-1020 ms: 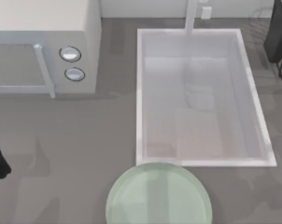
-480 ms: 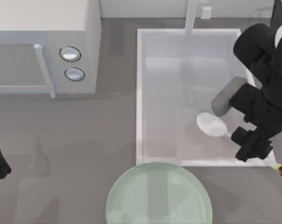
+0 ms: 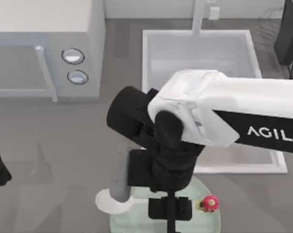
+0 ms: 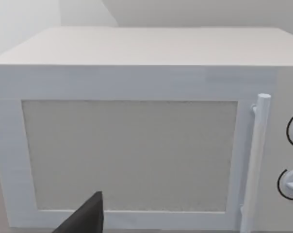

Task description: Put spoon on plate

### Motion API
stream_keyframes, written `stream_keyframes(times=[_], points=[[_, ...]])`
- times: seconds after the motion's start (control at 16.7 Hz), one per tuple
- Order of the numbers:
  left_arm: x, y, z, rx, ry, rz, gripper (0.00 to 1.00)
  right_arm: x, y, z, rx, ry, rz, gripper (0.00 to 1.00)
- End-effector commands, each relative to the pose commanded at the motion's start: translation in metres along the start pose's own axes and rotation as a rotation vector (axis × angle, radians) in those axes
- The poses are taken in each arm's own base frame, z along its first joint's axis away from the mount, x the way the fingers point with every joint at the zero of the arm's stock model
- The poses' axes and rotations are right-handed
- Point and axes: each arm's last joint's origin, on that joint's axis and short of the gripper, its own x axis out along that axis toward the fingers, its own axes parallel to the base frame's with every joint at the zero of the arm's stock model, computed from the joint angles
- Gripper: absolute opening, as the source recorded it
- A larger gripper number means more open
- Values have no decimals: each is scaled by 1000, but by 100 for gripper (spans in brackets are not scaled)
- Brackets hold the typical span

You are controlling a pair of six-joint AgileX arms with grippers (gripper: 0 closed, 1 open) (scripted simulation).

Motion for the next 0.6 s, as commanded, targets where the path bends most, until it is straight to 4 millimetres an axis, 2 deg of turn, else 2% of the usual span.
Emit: stream_keyframes(times=[0.12, 0.6], points=[[0, 0, 0, 0, 0, 0, 100, 1, 7, 7, -36, -6, -3, 0], [0, 0, 0, 0, 0, 0, 100, 1, 3, 5, -11, -9, -16, 0]])
